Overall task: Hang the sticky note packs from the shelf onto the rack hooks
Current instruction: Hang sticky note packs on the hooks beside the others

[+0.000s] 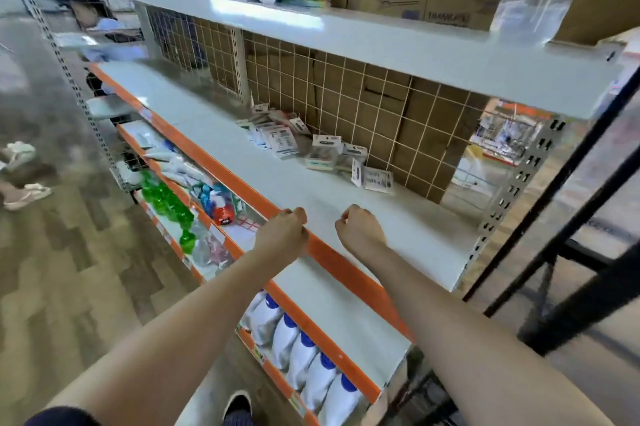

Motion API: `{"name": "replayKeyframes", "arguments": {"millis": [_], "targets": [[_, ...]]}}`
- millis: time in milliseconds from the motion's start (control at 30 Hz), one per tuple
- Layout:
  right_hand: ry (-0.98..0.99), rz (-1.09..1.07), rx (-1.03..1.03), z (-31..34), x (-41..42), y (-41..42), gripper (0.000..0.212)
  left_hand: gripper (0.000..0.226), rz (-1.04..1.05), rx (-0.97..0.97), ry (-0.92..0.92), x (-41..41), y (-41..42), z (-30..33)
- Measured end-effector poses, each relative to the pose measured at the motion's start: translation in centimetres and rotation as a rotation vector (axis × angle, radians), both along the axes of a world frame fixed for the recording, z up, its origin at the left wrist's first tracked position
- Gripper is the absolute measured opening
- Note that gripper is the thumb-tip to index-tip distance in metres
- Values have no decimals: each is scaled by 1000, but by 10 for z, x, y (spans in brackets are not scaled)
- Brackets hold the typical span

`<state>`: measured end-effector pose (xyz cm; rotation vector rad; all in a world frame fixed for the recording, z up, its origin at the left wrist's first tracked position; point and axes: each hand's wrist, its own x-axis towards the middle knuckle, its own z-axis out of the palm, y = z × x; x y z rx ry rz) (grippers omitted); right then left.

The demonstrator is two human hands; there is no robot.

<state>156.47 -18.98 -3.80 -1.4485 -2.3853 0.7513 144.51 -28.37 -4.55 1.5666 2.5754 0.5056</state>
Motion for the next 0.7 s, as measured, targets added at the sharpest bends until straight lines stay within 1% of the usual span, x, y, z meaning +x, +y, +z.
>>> {"name": "replayKeyframes", "arguments": {"millis": [133,267,400,533,600,700], "targets": [[-27,-67,33,-9,-31,35,33,33,-55,-20,-7,-43,42,-7],[-74,-161,78,-18,-60,69,42,35,-126,-45,-10,-85,84,-9],[-172,-252,131,-24,-81,100,51,42,-238,-58,-2,-120,123,-5],[-199,-284,192,-26,-90,131,54,44,-350,-44,12,-145,161,-3],[-186,-341,173,-26,-93,142,60,46,-388,-45,11,-154,179,-4],[-177,-423,114,-32,-92,152,76,53,-446,-37,24,-161,205,-10]]}}
